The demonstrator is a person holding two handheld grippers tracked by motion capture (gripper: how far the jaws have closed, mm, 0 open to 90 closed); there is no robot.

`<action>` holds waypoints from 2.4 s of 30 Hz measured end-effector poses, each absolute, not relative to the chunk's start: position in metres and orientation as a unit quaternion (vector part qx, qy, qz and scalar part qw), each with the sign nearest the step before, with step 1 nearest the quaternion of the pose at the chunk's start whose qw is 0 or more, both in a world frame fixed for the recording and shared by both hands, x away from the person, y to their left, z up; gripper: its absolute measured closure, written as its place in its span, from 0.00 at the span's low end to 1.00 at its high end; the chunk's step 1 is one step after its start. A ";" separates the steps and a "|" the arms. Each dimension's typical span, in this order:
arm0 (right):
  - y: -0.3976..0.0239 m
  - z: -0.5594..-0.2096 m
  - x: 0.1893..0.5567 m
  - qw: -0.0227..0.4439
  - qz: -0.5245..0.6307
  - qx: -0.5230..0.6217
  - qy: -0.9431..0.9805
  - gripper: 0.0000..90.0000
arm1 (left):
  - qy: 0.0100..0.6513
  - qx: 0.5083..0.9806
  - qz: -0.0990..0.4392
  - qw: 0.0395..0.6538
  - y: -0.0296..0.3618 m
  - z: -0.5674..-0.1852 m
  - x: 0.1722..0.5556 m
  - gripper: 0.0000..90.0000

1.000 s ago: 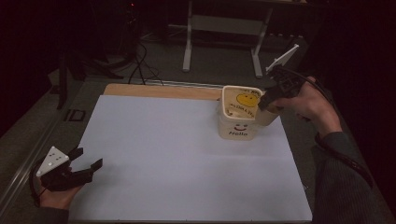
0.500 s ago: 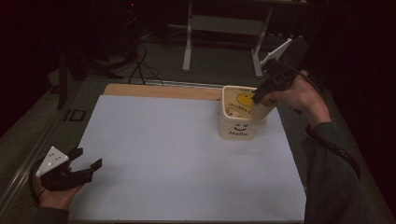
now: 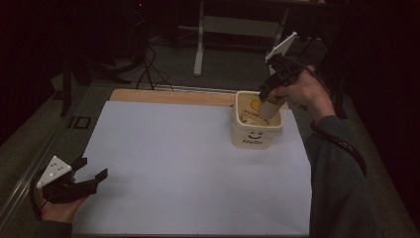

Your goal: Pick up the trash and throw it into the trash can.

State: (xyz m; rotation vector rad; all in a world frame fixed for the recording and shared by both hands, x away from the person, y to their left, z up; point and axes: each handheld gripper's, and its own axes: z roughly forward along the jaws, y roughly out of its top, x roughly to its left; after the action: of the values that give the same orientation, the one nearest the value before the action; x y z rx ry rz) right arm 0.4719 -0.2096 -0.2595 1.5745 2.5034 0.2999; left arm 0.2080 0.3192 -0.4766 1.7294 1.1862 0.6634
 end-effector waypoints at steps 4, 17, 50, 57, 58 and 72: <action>-0.202 -0.255 0.478 0.086 0.106 0.532 0.836 0.24 | 0.480 0.700 0.269 0.455 0.320 -0.477 0.208 0.21; -0.190 -0.259 0.492 0.088 0.109 0.538 0.832 0.24 | 0.483 0.697 0.268 0.457 0.322 -0.477 0.207 0.21; -0.196 -0.321 0.499 0.072 0.102 0.551 0.825 0.19 | 0.484 0.696 0.271 0.456 0.323 -0.477 0.206 0.21; -0.195 -0.323 0.498 0.068 0.105 0.546 0.829 0.12 | 0.484 0.696 0.272 0.455 0.323 -0.477 0.205 0.21; -0.195 -0.323 0.497 0.066 0.104 0.544 0.830 0.12 | 0.484 0.696 0.272 0.455 0.322 -0.477 0.205 0.21; -0.208 -0.322 0.487 0.070 0.133 0.527 0.837 0.14 | 0.484 0.696 0.273 0.454 0.322 -0.477 0.205 0.21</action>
State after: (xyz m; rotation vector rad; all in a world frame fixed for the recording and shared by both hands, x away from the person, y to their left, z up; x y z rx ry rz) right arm 0.4873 -0.2077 -0.3221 1.5847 2.5183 0.3999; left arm 0.2055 0.3221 -0.4766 1.7183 1.1955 0.6732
